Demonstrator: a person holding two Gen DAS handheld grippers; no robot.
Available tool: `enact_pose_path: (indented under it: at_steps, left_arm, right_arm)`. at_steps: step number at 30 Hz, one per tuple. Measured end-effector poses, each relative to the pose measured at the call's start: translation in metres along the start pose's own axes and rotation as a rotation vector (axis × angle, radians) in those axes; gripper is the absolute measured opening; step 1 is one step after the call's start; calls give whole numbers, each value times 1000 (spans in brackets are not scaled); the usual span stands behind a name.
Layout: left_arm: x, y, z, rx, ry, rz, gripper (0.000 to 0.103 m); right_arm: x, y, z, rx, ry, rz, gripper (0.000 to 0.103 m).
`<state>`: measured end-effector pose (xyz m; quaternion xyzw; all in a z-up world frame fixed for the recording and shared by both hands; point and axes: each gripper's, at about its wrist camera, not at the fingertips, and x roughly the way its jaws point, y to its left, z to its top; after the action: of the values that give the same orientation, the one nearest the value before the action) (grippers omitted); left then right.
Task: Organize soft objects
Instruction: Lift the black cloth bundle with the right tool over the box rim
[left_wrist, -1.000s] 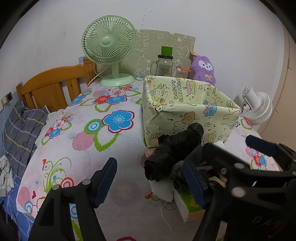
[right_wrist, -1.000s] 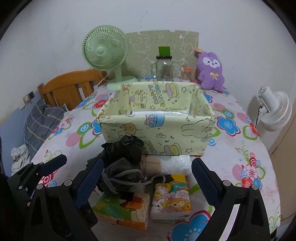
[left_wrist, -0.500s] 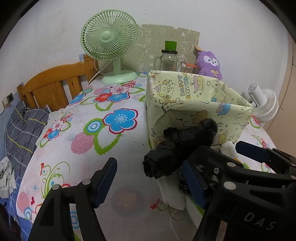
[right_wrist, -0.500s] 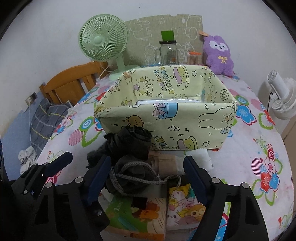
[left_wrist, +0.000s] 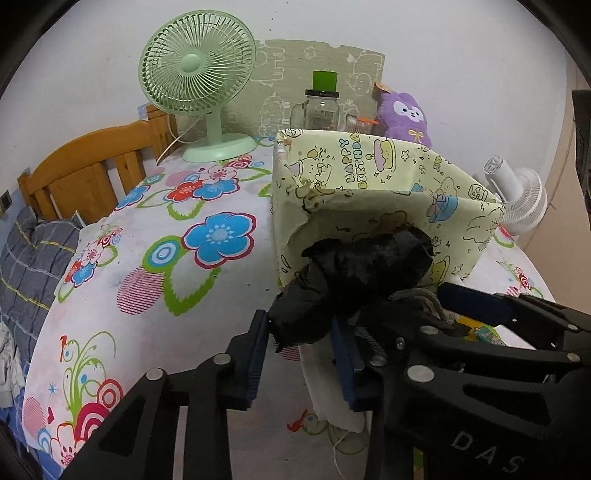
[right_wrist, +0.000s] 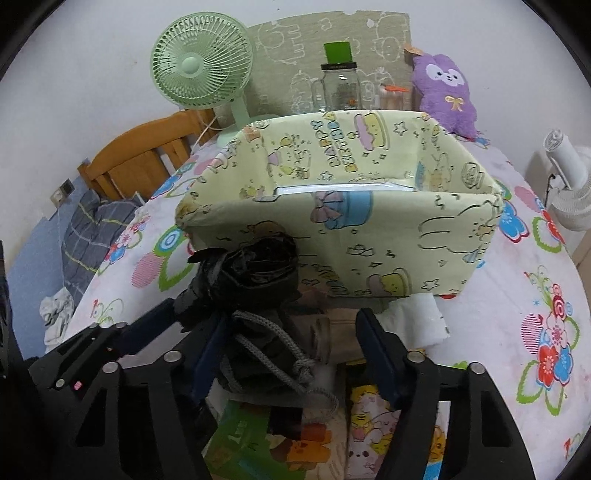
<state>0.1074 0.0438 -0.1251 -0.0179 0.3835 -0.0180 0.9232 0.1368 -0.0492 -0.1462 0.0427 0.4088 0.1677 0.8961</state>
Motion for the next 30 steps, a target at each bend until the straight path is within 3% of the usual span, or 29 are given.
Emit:
enact_pose_path:
  at_steps: [4, 10, 30]
  left_arm:
    - [1, -2, -1, 2, 5, 2, 28]
    - [-3, -2, -1, -1, -11, -11, 21]
    - [-40, -19, 3, 18, -85, -17, 16]
  right_arm:
    - [4, 5, 0, -9, 19, 49, 48]
    - [-1, 8, 1, -4, 11, 58, 34]
    - [-46, -7, -3, 32, -83, 17, 27]
